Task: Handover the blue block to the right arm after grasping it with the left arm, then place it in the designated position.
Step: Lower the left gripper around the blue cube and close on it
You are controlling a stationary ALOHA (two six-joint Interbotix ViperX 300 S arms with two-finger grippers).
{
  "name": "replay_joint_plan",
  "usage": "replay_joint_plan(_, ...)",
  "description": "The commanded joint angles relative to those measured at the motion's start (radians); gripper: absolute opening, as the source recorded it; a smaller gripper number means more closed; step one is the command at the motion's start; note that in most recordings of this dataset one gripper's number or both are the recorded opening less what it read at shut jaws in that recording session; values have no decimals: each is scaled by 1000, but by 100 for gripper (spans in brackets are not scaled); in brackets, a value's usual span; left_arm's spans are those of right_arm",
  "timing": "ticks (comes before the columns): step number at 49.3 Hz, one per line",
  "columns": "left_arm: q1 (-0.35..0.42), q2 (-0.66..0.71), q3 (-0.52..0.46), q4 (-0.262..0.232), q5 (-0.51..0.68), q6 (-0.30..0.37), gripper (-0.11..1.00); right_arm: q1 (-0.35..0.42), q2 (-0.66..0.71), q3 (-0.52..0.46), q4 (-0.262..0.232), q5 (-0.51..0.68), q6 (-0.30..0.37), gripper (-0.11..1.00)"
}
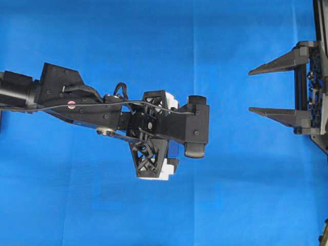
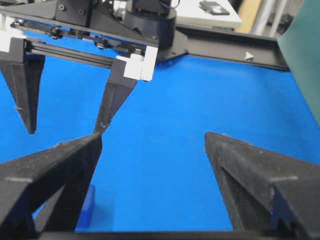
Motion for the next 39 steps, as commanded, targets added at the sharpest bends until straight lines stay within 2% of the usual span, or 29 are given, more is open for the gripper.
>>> replay_joint_plan(1, 2, -15, -20, 3, -5, -2, 91, -3, 5, -17, 3, -8, 2, 96)
replay_joint_plan(21, 2, -12, 3, 5, -15, -2, 91, -3, 5, -18, 3, -11, 2, 96)
replay_joint_plan(39, 2, 31, 115, 5, -195, -5, 91, -3, 18, -17, 3, -11, 2, 96)
